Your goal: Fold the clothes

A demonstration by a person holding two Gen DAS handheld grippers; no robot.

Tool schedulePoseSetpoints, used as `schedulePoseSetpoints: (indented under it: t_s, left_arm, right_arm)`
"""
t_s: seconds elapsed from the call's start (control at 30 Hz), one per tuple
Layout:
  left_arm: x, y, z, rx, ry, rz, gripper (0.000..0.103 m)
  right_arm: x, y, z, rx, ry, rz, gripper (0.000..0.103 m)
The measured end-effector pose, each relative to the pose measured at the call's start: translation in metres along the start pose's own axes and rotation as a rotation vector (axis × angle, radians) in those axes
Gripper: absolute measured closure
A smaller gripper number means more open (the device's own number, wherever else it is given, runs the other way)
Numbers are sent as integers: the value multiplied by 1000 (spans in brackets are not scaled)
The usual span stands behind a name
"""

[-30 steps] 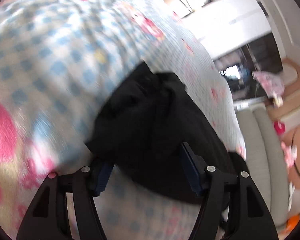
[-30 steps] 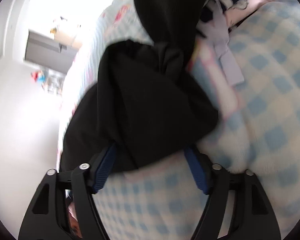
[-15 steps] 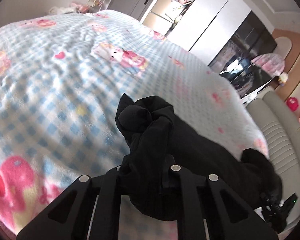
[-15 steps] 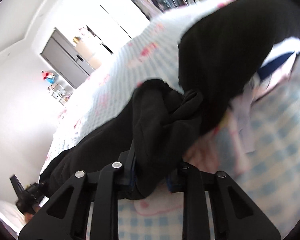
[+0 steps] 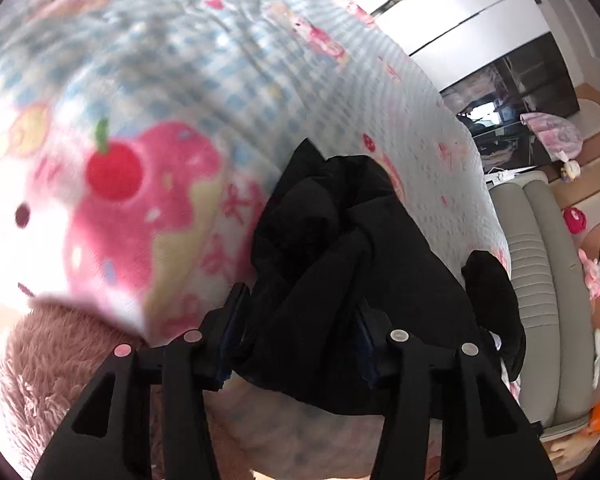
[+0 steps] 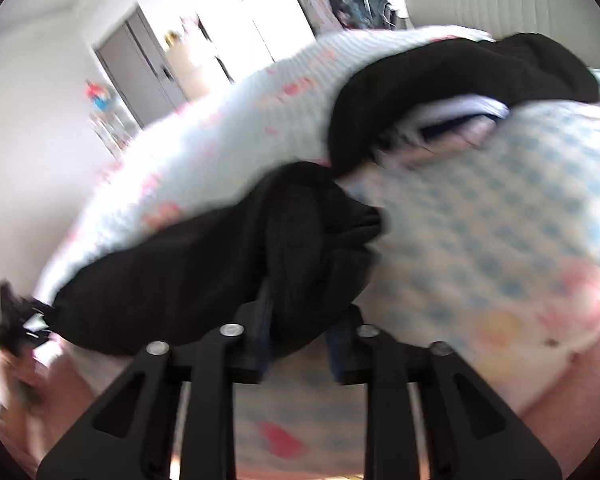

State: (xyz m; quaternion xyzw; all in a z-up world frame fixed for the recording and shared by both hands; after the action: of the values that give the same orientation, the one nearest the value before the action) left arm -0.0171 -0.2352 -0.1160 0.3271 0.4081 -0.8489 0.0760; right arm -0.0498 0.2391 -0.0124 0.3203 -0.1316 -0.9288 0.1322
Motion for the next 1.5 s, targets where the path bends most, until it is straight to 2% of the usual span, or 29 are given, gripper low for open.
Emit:
schedulePoseSetpoints:
  t_s: [0.07,0.1,0.13,0.17,0.2,0.23,0.3,0.37,0.4,0.43,0.47,0.5,0.53,0.57,0.63,0.67,0.77,0.9,0.97,1.07,1.1,1.13,1.2,1.27,1.33,1.43,1.5]
  left_arm:
    - [-20,-8,9,64,-88,50,53]
    - [-31,-13,16,111,-153,99,53]
    - [-45,-23,24,169,-234,155,51]
    - [-56,-36,27,219,-298,179,49]
    - [-63,-55,26,262,-340,164,47]
    - [-59,-76,16,306,-332,112,45]
    - [-45,-120,-9,392,-285,-10,43]
    - [-19,-159,-49,482,-180,-113,43]
    - [-5,-174,-71,502,-128,-167,43]
    - [14,-181,-90,492,-72,-193,43]
    - [34,-185,-108,474,-15,-209,43]
    - [53,-182,-119,479,19,-179,43]
    - [69,-175,-122,505,19,-127,53]
    - [77,-167,-119,522,3,-97,58]
    - [78,-155,-112,487,1,-118,63]
    - [79,-152,-111,452,19,-142,64]
    - [80,-144,-110,375,64,-216,64]
    - [77,-147,-116,424,47,-208,64]
    - [73,-151,-116,438,21,-192,61]
    - [49,-160,-108,504,-89,-163,54]
    - [43,-164,-104,533,-133,-152,49]
    - [41,-164,-100,552,-158,-130,42]
    - [45,-156,-94,570,-167,-60,38]
    - [50,-143,-90,535,-148,-21,42]
    - [44,-133,-83,480,-165,0,57]
    - [32,-120,-72,459,-214,40,59]
    - [27,-116,-69,443,-211,30,59]
  right_arm:
    - [-6,-12,0,119,25,21,63]
    - [-10,-16,2,167,15,30,61]
    - [-14,-18,6,171,-8,19,59]
    - [-16,-19,10,143,-36,-14,59]
    - [-19,-15,14,111,-54,-34,59]
    - [-23,-9,19,79,-66,-45,59]
    - [-18,5,20,58,-60,-7,59]
    - [3,20,12,30,-7,47,58]
    - [19,30,4,-23,52,76,52]
    - [35,41,-7,-88,122,107,40]
    - [48,43,-12,-163,152,88,40]
    - [57,39,-14,-194,162,48,41]
    - [63,32,-16,-202,170,10,41]
    - [65,25,-17,-188,183,-17,48]
    - [62,6,-17,-199,173,-111,55]
    - [58,-2,-18,-216,163,-148,54]
    - [50,-28,-27,-152,170,-182,47]
    - [43,-36,-24,-143,151,-239,46]
    - [38,-28,-18,-149,136,-239,53]
    - [26,-5,5,-96,58,-119,54]
    - [24,2,13,-75,40,-80,54]
    - [25,10,18,-75,37,-47,54]
    - [38,25,17,-124,52,-24,54]
    - [64,31,4,-159,83,-28,54]
    - [88,29,-17,-165,121,-47,54]
    - [92,22,-23,-127,103,-94,59]
    - [83,16,-16,-123,86,-124,59]
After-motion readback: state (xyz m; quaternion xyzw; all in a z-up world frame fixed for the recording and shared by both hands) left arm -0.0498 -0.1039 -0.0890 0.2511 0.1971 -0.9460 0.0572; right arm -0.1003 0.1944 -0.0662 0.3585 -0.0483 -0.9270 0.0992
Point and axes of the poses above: each gripper's, at about its wrist camera, not at the fingertips, and x roughly the way its jaws point, y to its left, z to its top, the point moved 10 cm from there along x, roughly the way its jaws point, and after that the axes turned 13 degrees about -y, right-handed, at the moved point
